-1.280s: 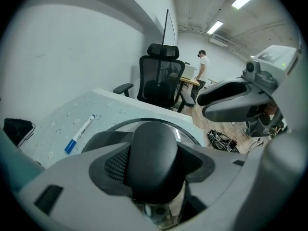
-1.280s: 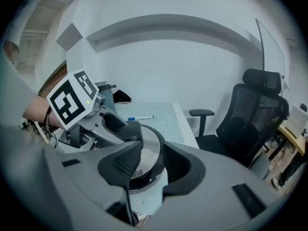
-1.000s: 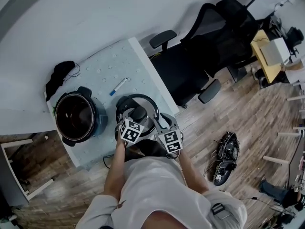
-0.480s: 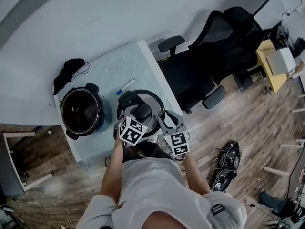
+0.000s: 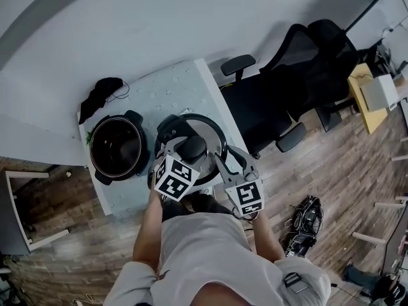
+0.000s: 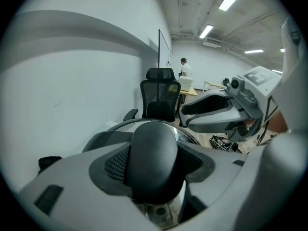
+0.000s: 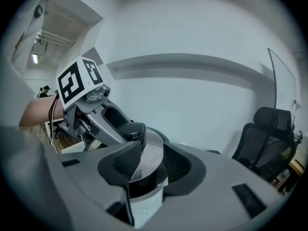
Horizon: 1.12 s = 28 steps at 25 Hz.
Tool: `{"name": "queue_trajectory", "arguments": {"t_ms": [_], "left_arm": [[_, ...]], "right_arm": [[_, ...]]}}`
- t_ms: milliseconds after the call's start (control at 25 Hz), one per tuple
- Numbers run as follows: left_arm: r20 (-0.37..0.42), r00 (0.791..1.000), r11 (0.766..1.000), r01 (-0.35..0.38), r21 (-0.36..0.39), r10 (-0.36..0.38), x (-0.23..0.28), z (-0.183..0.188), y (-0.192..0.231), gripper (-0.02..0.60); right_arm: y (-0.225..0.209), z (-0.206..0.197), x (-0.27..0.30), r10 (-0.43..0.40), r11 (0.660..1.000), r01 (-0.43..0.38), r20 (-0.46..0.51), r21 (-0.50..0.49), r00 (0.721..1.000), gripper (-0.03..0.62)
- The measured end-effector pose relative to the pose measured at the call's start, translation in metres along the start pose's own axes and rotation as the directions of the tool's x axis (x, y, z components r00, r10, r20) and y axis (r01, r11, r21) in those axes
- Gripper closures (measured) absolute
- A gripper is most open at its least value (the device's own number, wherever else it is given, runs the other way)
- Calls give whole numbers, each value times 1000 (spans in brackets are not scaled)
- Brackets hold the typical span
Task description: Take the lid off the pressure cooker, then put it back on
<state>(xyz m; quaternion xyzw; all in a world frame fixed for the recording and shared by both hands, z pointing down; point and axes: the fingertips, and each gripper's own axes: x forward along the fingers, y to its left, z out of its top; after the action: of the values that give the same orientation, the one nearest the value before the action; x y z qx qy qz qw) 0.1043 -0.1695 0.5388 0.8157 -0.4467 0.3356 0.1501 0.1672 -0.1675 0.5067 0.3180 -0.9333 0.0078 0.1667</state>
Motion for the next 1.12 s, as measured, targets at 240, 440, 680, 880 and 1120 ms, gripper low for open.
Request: {"name": "queue_trajectory", "arguments": {"t_ms": [240,440,680,880,1120], "left_arm": [[19,1000,1000,1,14,-1,-33,10,20,308],[34,999,1000,8,26,-9,-59,9,42,308],[41,999,998,24,52,-26,-84,2,70,308],[32,998,997,46,66,-48,-100,-14,91,308],[3,998,995,63,73,-63,-119,-40,117,308]], "right_arm": [[17,37,10,-6,1000,7,43,-28,999,448],[38,59,23,-8,999,10,63,-40,998,448],[66,76,46,1,999,2,66,-50,998,448],[87,85,66,7,998,-3,64,-57,998,448],[114,93,90,23,998,-20,55,-59,998,448]]}}
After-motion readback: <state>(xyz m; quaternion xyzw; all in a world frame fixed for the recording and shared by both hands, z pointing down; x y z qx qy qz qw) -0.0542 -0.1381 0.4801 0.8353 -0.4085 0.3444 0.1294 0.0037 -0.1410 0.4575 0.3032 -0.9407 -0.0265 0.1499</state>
